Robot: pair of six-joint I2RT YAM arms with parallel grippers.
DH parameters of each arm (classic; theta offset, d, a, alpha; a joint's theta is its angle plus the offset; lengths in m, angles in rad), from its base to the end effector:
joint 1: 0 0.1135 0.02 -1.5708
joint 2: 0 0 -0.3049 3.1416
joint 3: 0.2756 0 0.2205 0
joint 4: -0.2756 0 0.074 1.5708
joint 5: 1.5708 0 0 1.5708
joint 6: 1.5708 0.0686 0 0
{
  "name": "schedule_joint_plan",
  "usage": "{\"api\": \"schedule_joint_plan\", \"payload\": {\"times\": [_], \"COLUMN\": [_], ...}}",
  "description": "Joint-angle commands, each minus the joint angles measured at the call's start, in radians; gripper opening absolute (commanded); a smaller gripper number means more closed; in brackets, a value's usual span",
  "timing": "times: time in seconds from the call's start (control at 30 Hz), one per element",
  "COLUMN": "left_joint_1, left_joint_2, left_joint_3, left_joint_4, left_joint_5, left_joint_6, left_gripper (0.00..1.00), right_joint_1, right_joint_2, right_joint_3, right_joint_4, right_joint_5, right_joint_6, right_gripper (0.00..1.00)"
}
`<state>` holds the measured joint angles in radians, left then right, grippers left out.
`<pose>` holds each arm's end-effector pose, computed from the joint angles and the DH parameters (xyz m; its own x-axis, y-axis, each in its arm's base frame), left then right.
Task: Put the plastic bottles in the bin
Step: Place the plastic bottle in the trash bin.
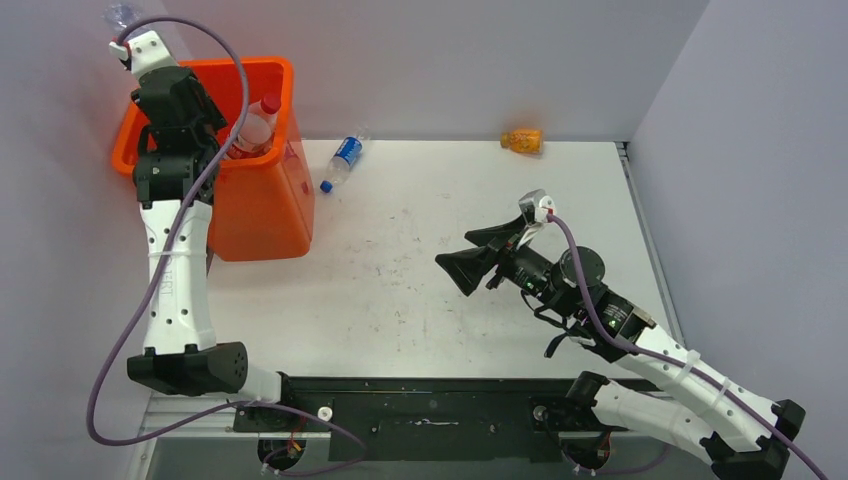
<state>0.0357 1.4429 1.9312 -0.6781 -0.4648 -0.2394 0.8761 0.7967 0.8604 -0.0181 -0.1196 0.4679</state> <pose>0.2720 0.0405 0.5429 -0.0713 -0.2146 -0.9741 -0.5031 0.8510 -0.1507 0.0941 0.1257 0.4114 -0.3524 0.2766 -0.8940 -0.7620 0.4697 0.4457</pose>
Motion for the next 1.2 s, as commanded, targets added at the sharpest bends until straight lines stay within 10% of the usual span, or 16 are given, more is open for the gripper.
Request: {"api": "schedule_joint_plan", "payload": {"times": [0.0, 0.07, 0.1, 0.53, 0.87, 1.17], "left_joint_1": [0.029, 0.022, 0.007, -0.462, -0.426, -0.293], "left_joint_2": [-0.008, 0.004, 0.000, -0.177, -0.055, -0.140], "left_joint_3": [0.042, 0.065, 0.061, -0.188, -0.217, -0.338], "left_joint_4": [0.077, 0.082, 0.101, 0.327, 0.324, 0.318], "left_joint_5": [-0.043, -0.053, -0.067, -0.058, -0.238, -0.212], "left_joint_6": [-0.028, -0.017, -0.002, 0.439, 0.539, 0.381], "left_gripper": [0.57, 0.96, 0.97, 0.96, 1.00, 0.63], "right_joint_1": [-0.019, -0.031, -0.037, -0.068, -0.072, -0.091], "right_joint_2": [0.026, 0.037, 0.044, 0.052, 0.031, 0.036], "right_joint_3": [0.019, 0.009, 0.005, -0.055, -0.065, -0.067], "right_joint_4": [0.031, 0.044, 0.051, 0.107, 0.090, 0.096], "right_joint_5": [0.001, -0.013, -0.023, -0.052, -0.043, -0.060], "right_joint_6": [-0.040, -0.035, -0.031, 0.030, 0.049, 0.044], "right_gripper": [0.90, 0.90, 0.90, 0.90, 0.90, 0.90]}}
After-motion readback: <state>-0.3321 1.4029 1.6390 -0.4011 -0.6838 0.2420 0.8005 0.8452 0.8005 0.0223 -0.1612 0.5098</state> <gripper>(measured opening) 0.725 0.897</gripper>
